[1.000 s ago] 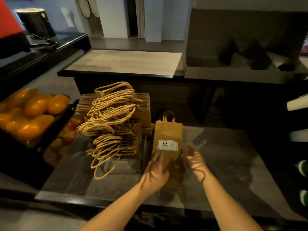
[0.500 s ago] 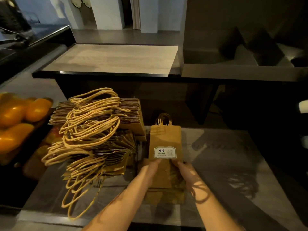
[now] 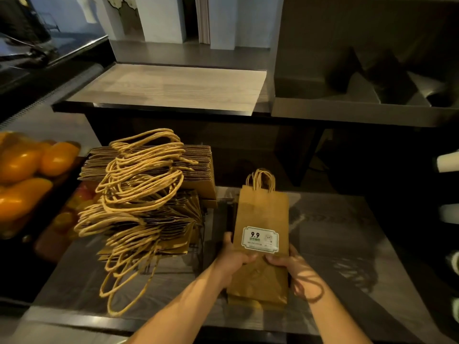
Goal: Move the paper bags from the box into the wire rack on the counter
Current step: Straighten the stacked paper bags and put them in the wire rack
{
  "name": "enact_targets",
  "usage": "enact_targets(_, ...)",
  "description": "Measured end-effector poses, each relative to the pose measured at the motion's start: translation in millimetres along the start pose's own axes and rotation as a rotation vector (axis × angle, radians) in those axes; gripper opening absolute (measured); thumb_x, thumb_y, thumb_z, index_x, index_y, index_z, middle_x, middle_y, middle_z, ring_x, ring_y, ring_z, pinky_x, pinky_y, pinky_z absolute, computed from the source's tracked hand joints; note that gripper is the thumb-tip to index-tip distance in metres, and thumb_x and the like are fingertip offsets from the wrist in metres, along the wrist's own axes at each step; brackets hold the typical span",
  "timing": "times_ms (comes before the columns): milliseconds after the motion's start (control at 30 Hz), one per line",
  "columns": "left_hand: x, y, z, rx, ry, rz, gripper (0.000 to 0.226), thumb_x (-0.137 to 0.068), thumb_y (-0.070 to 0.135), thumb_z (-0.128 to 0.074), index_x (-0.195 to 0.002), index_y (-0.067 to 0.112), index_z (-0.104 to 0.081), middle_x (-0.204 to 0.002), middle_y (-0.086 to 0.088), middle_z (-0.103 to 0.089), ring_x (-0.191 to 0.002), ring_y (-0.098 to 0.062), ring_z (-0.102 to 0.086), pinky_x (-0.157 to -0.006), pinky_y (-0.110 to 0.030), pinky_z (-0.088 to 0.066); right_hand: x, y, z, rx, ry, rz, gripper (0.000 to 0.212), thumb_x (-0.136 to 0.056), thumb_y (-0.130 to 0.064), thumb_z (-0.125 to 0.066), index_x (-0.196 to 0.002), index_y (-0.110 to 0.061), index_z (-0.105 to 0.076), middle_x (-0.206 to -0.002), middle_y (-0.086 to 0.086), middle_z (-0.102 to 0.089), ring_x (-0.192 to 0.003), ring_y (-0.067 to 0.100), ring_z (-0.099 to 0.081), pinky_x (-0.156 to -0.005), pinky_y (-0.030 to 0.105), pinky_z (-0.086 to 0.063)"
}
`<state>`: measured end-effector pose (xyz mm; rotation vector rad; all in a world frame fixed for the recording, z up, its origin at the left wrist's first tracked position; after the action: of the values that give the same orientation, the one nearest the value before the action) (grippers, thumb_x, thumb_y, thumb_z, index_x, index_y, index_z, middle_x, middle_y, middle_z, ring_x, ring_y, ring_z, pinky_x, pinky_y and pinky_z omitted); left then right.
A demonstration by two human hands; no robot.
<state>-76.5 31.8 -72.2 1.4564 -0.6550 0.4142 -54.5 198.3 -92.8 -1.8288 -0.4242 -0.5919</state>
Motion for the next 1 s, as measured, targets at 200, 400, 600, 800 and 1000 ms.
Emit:
enact_targets(200,11.0,18.5,-2.4,-0.071,0.024,-0.242,0.096,-0.076,0.001,-0.075,-0.145,0.027,-0.014,-0.116,0.006,-0.058,-0.116,-0.021,-0.056,-0.099,-0.047,-0.047,12.6,-27.6,-6.2,0.021,-0.036,0.240,0.119,-0.016,-0.023,-0.100,-0.124,-0.024,-0.048,-0.111,0.006,-0.072,-0.101,0.023,-0.068,-0.079,0.040,-0.056)
enact_targets(400,24.9,26.9,-0.8,-0.231,0.056,-0.331,0.104,-0.080,0.012,-0.075,-0.151,0.024,0.001,-0.135,0.009,-0.043,-0.130,-0.015,-0.040,-0.104,-0.032,-0.036,27.5,-38.6,-15.7,0.027,-0.035,0.413,0.126,-0.017,-0.033,-0.099,-0.128,-0.020,-0.041,-0.110,0.001,-0.067,-0.093,0.008,-0.070,-0.071,0.026,-0.058)
enact_targets(600,35.7,8.8,-0.1,-0.337,0.070,-0.294,0.099,-0.086,0.015,-0.068,-0.152,0.019,0.005,-0.151,-0.001,-0.034,-0.137,-0.018,-0.034,-0.107,-0.029,-0.031,36.8,-21.4,-15.8,0.049,-0.059,0.418,0.125,-0.028,-0.035,-0.100,-0.135,-0.018,-0.038,-0.116,0.005,-0.067,-0.111,0.021,-0.064,-0.082,0.030,-0.057)
enact_targets(800,55.4,16.6,1.2,-0.424,0.035,-0.393,0.104,-0.081,0.005,-0.071,-0.151,0.024,0.002,-0.152,-0.002,-0.032,-0.137,-0.016,-0.033,-0.109,-0.028,-0.027,49.8,-15.9,-16.8,-0.066,-0.012,0.362,0.130,-0.009,-0.035,-0.099,-0.128,-0.022,-0.047,-0.107,0.002,-0.070,-0.088,0.013,-0.071,-0.064,0.030,-0.059)
enact_targets(1000,89.6,35.1,28.6,-0.565,0.145,-0.565,0.097,-0.080,0.013,-0.073,-0.150,0.023,-0.007,-0.152,-0.002,-0.031,-0.139,-0.020,-0.032,-0.113,-0.030,-0.024,65.6,-25.6,-49.9,-0.014,-0.020,0.339,0.078,-0.063,0.009,-0.079,-0.129,-0.018,-0.047,-0.099,0.000,-0.071,-0.100,0.022,-0.067,-0.062,0.026,-0.059)
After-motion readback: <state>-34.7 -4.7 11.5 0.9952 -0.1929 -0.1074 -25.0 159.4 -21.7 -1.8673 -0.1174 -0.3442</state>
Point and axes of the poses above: each hand's wrist, its own x-axis away from the middle knuckle, its own z-axis out of the back of the hand, y = z × x, the point moved 4 cm from there along -x, towards the middle knuckle
